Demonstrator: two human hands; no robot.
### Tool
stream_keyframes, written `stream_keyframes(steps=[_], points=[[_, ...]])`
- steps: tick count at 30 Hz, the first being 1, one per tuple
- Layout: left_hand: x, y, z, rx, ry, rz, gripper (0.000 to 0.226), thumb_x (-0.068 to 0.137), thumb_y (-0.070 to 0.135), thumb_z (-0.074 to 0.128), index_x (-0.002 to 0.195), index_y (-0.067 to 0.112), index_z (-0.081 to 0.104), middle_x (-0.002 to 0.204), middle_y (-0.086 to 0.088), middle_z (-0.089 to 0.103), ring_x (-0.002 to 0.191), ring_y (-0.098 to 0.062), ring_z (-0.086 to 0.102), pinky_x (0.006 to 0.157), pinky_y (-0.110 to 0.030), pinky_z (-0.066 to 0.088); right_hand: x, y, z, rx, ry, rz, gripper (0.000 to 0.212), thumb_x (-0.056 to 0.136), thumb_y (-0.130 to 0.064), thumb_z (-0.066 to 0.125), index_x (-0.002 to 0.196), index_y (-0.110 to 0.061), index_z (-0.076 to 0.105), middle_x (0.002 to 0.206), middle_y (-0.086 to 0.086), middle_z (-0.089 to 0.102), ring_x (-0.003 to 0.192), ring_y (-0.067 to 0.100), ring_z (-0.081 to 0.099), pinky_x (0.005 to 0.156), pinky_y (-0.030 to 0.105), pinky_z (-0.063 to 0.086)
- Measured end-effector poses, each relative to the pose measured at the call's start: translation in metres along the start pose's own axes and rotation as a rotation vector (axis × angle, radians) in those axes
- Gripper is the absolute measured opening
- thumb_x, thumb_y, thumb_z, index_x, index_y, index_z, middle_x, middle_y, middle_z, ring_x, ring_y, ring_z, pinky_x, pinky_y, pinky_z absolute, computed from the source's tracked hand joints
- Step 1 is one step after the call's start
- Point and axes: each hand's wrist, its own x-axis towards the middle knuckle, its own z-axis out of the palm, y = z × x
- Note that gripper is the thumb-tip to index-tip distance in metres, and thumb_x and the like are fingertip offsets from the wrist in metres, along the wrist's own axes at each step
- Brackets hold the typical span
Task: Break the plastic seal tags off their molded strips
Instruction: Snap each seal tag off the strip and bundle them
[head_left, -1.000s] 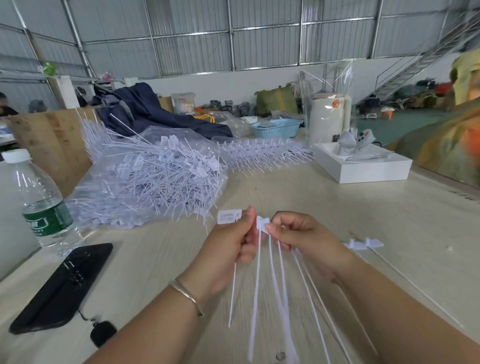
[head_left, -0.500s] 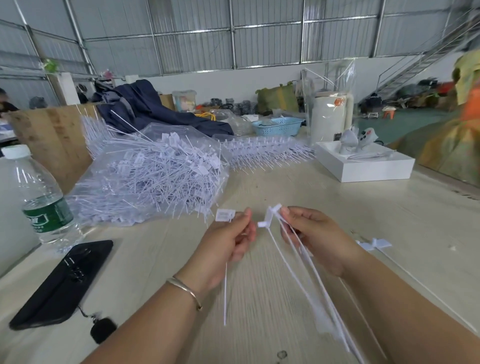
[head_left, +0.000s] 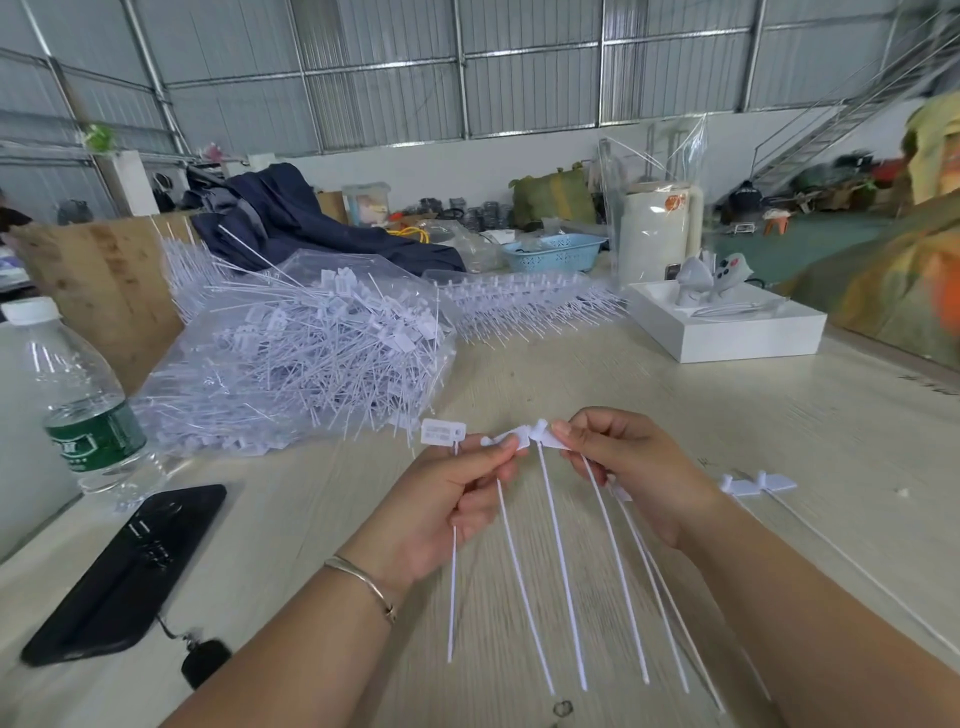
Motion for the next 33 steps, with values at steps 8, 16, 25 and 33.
stream_keyframes(steps=[8,16,25,33], points=[[0.001,0.001,-0.003,0.256,0.098,0.047,0.01,0.073,0.027,0.074,0.069,0.019,0.071,0.053,0.006,0.027,0.041,-0.006,0.019,0.036,-0.018,0.014,0.0,0.001,-0.007,-0.006,-0.017,0.003,0.02,0.08,-0.011,0.072,0.077,0.008,0.068,0.047,0.0,0.034,0.046,0.009,0.028,0.047,0.017,0.025],[-0.001,0.003,0.001,0.45,-0.067,-0.072,0.019,0.061,0.019,0.068,0.047,0.021,0.056,0.047,0.006,0.023,0.042,-0.01,0.017,0.041,-0.019,0.014,-0.002,-0.009,-0.008,-0.143,-0.207,0.112,0.032,0.078,0.006,0.064,0.05,-0.006,0.056,0.044,-0.001,0.028,0.045,0.01,0.023,0.045,0.017,0.023],[0.006,0.002,-0.011,0.149,0.067,-0.072,0.038,0.085,0.006,0.066,0.057,0.023,0.046,0.053,0.009,0.025,0.041,-0.004,0.021,0.036,-0.015,0.015,0.002,-0.008,-0.014,-0.243,-0.054,0.147,0.033,0.091,-0.013,0.059,0.059,-0.016,0.056,0.053,0.001,0.041,0.048,0.01,0.033,0.049,0.019,0.027],[0.008,-0.01,0.002,0.06,0.167,-0.129,0.029,0.095,0.034,0.058,0.075,0.016,0.048,0.061,0.0,0.049,0.043,-0.007,0.039,0.033,-0.015,0.025,0.0,-0.006,-0.006,-0.235,-0.003,0.089,0.006,0.079,-0.006,0.051,0.081,-0.001,0.054,0.065,0.009,0.048,0.06,0.016,0.039,0.057,0.021,0.033]])
